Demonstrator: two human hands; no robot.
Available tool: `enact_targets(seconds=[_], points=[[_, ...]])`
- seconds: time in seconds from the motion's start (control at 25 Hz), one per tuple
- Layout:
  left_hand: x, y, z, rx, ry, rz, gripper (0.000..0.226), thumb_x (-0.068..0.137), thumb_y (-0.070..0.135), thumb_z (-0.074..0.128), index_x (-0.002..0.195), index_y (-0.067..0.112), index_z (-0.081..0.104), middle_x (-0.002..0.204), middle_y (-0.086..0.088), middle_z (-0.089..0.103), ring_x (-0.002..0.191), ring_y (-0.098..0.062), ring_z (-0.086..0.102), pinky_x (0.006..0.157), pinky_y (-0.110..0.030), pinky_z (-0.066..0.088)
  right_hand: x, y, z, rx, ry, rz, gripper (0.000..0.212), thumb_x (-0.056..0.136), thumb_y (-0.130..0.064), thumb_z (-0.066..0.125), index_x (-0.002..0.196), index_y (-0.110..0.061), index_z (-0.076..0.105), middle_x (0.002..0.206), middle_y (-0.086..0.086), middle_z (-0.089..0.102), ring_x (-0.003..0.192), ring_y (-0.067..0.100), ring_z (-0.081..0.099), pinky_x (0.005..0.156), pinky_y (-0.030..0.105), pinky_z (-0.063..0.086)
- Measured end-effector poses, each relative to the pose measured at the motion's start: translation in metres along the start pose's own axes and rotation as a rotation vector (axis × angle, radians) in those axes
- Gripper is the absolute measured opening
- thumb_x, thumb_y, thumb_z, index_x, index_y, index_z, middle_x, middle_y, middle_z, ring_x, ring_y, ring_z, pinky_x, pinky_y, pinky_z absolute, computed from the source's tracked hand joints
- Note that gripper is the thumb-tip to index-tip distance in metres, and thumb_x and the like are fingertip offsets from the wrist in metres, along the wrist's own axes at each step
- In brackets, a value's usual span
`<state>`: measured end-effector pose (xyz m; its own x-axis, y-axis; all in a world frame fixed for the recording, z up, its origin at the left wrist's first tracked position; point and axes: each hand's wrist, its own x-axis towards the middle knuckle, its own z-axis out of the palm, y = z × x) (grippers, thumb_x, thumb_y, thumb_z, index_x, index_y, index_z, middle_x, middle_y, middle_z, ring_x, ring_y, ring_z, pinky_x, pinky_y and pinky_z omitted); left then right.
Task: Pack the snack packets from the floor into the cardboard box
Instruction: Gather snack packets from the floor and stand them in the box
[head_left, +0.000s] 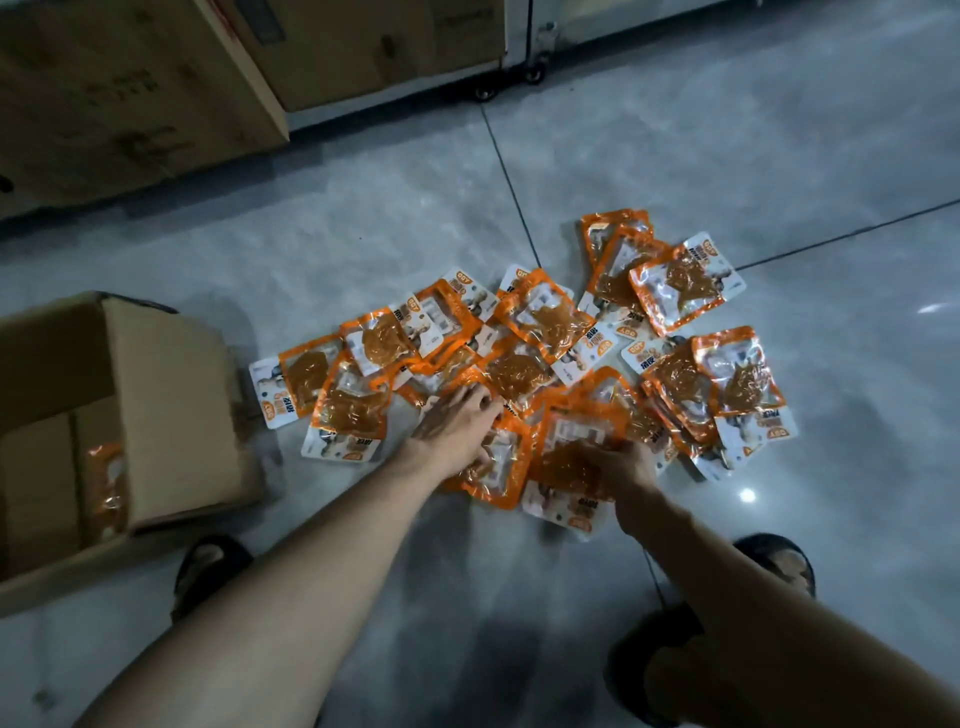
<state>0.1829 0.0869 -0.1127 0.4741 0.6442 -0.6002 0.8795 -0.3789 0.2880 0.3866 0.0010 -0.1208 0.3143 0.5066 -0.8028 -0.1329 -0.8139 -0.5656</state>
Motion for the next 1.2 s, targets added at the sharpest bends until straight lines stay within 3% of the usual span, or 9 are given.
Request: enact_targets(seconds=[0.2, 0.32, 0.44, 0.52, 0.6, 0.68, 0.84, 0.96, 1.2], points=[[0.005, -0.005, 0.008, 0.285, -0.037, 0.060, 0.104, 0.070, 0.018, 0.086, 0.152, 0.013, 0.022, 0.151, -0.017, 0.039, 0.139, -0.034, 0.040, 0.115, -0.048, 0.034, 0.006, 0.008, 0.009, -0.014, 0.018, 0.028, 0.023, 0.082, -0.005, 0.071, 0.105, -0.007, 0.067, 0.100, 0.009, 0.072, 0.086, 0.024, 0.068, 0.088, 0.045, 0.056], [-0.001, -0.002, 0.010, 0.256, 0.056, 0.094, 0.100, 0.074, 0.004, 0.082, 0.151, 0.012, 0.019, 0.133, -0.016, 0.055, 0.114, -0.027, 0.062, 0.098, -0.037, 0.051, 0.002, 0.005, 0.007, -0.011, 0.002, 0.041, 0.025, 0.081, -0.005, 0.072, 0.105, -0.009, 0.067, 0.104, 0.011, 0.072, 0.096, 0.029, 0.069, 0.093, 0.050, 0.054], [-0.015, -0.004, 0.002, 0.146, 0.034, 0.043, 0.081, 0.077, 0.017, 0.082, 0.142, 0.008, 0.034, 0.117, -0.011, 0.064, 0.098, -0.024, 0.066, 0.077, -0.032, 0.055, -0.002, -0.003, 0.006, -0.006, -0.030, 0.074, 0.021, 0.081, -0.006, 0.072, 0.101, -0.009, 0.066, 0.101, 0.010, 0.072, 0.094, 0.029, 0.068, 0.092, 0.048, 0.053], [-0.027, -0.008, -0.004, 0.009, -0.040, -0.094, 0.057, 0.077, 0.028, 0.082, 0.121, 0.006, 0.054, 0.123, -0.012, 0.061, 0.107, -0.026, 0.062, 0.089, -0.037, 0.054, -0.010, -0.012, 0.007, -0.003, -0.053, 0.088, 0.021, 0.080, -0.007, 0.073, 0.100, -0.006, 0.068, 0.102, 0.013, 0.073, 0.092, 0.029, 0.069, 0.089, 0.045, 0.055], [-0.044, -0.017, -0.008, -0.130, -0.092, -0.226, 0.045, 0.078, 0.032, 0.081, 0.108, 0.007, 0.058, 0.118, -0.012, 0.063, 0.099, -0.024, 0.062, 0.087, -0.037, 0.055, -0.021, -0.022, 0.011, -0.021, -0.068, 0.088, 0.026, 0.080, -0.010, 0.074, 0.103, -0.002, 0.068, 0.102, 0.016, 0.073, 0.091, 0.031, 0.071, 0.085, 0.043, 0.056], [-0.062, -0.030, -0.017, -0.286, -0.072, -0.275, 0.047, 0.079, 0.034, 0.080, 0.111, 0.008, 0.059, 0.118, -0.010, 0.063, 0.097, -0.026, 0.063, 0.080, -0.035, 0.053, -0.035, -0.036, 0.017, -0.022, -0.080, 0.077, 0.030, 0.080, -0.012, 0.075, 0.106, 0.000, 0.066, 0.100, 0.017, 0.074, 0.088, 0.033, 0.072, 0.084, 0.045, 0.058], [-0.117, -0.061, -0.070, -0.975, 0.134, -0.234, 0.054, 0.081, 0.020, 0.080, 0.130, 0.009, 0.060, 0.129, -0.006, 0.066, 0.116, -0.024, 0.063, 0.101, -0.037, 0.051, -0.079, -0.075, 0.044, 0.091, -0.151, -0.007, 0.024, 0.082, -0.005, 0.072, 0.104, 0.000, 0.064, 0.088, 0.013, 0.072, 0.074, 0.026, 0.070, 0.059, 0.033, 0.057], [-0.168, -0.083, -0.117, -1.413, 0.243, -0.161, 0.035, 0.089, 0.001, 0.068, 0.124, 0.003, 0.062, 0.113, -0.013, 0.072, 0.095, -0.023, 0.071, 0.086, -0.029, 0.059, -0.118, -0.108, 0.080, 0.095, -0.214, -0.090, 0.017, 0.085, -0.003, 0.069, 0.101, -0.002, 0.065, 0.084, 0.011, 0.072, 0.065, 0.020, 0.071, 0.051, 0.028, 0.056], [-0.245, -0.110, -0.162, -1.582, 0.223, -0.082, 0.041, 0.094, 0.000, 0.060, 0.134, 0.004, 0.056, 0.125, -0.018, 0.069, 0.104, -0.028, 0.070, 0.091, -0.039, 0.058, -0.194, -0.164, 0.191, -0.042, -0.116, -0.402, 0.019, 0.089, -0.017, 0.063, 0.106, -0.011, 0.066, 0.100, 0.014, 0.074, 0.089, 0.030, 0.071, 0.084, 0.047, 0.058]])
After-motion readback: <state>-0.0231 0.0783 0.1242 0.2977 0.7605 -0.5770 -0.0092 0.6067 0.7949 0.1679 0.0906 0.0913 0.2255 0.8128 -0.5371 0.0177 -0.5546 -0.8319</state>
